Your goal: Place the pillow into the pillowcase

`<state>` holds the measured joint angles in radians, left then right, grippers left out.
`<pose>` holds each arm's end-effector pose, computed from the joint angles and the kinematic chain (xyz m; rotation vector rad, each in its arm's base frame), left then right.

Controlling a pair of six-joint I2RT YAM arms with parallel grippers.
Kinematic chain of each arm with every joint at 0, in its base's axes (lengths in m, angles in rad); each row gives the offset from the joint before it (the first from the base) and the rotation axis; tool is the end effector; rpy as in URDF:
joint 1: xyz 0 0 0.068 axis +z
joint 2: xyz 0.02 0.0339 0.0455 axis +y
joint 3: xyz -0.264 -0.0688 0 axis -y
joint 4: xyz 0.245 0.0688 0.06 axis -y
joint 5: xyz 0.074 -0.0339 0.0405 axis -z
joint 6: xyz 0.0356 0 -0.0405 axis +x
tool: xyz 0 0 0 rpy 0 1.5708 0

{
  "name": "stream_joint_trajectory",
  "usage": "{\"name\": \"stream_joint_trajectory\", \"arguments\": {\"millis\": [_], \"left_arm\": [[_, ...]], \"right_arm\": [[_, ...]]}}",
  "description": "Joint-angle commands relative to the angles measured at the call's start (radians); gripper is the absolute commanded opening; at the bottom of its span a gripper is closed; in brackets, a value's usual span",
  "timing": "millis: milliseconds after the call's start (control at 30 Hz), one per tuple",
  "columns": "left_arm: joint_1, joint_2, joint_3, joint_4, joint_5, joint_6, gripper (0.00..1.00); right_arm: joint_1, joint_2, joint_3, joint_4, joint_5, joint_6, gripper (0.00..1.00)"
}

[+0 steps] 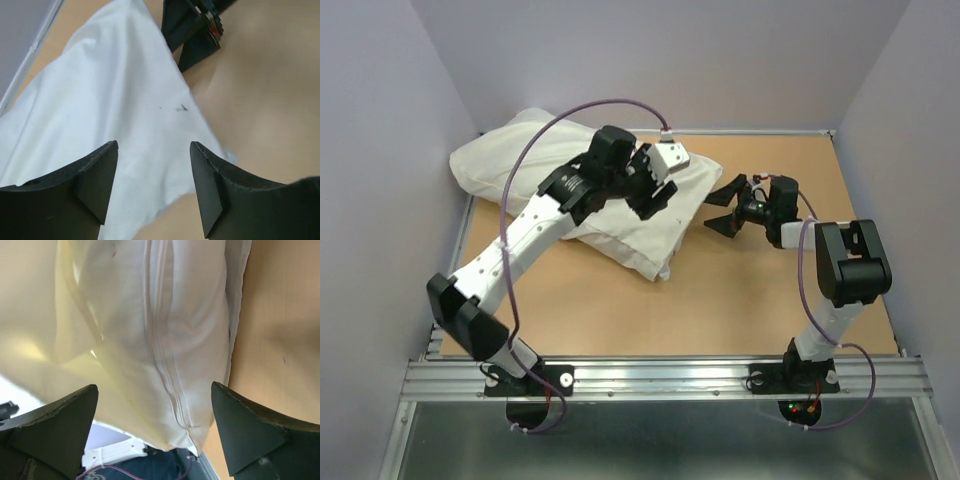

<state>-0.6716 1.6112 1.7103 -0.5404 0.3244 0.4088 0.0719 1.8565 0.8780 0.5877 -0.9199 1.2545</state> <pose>0.2794 -0.2366 0.4152 1.2131 1.6174 -0.4932 0.3663 0.0548 0.1606 0.5981 2.1526 1.7019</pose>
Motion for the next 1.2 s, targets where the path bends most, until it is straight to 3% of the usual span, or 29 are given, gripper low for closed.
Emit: {"name": "stream_joint_trajectory", "arguments": {"millis": [0,133,333,533,567,600,700,733,900,1033,1167], "left_arm": [[-0.088,-0.143,-0.173,-0.098,-0.05,0.117,0.7],[-0.182,-0.162,-0.262,-0.098,-0.103,0.098,0.76],[-0.235,-0.056,-0.291,-0.018,-0.198,0.05,0.76],[-0.249,0.085,-0.261,0.052,-0.352,0.025,0.73],[-0.249,0.096,-0.261,0.057,-0.351,0.025,0.72],[-0.25,0.111,-0.261,0.068,-0.351,0.025,0.7],[-0.249,0.122,-0.268,0.074,-0.331,0.027,0.48],[-0.249,0.125,-0.265,0.073,-0.299,0.03,0.33],[-0.26,0.185,-0.201,0.019,-0.21,0.036,0.03],[-0.273,0.208,-0.124,-0.004,-0.079,0.061,0.0],[-0.325,0.197,-0.039,-0.018,0.213,0.133,0.0]], "right_arm": [[0.003,-0.112,-0.083,-0.17,-0.008,-0.159,0.98],[0.058,-0.126,-0.126,-0.141,-0.004,-0.136,0.95],[0.163,-0.037,-0.099,-0.026,0.027,-0.09,0.87],[0.169,0.072,-0.057,0.06,0.036,-0.041,0.73],[0.169,0.072,-0.057,0.084,0.044,-0.03,0.67],[0.169,0.073,-0.056,0.096,0.044,-0.024,0.62],[0.167,0.079,-0.045,0.141,0.039,0.013,0.5],[0.169,0.086,-0.042,0.161,0.039,0.037,0.46],[0.17,0.127,-0.04,0.337,0.021,0.186,0.37],[0.17,0.161,-0.025,0.448,0.018,0.305,0.31],[0.17,0.208,0.022,0.57,0.038,0.414,0.27]]}}
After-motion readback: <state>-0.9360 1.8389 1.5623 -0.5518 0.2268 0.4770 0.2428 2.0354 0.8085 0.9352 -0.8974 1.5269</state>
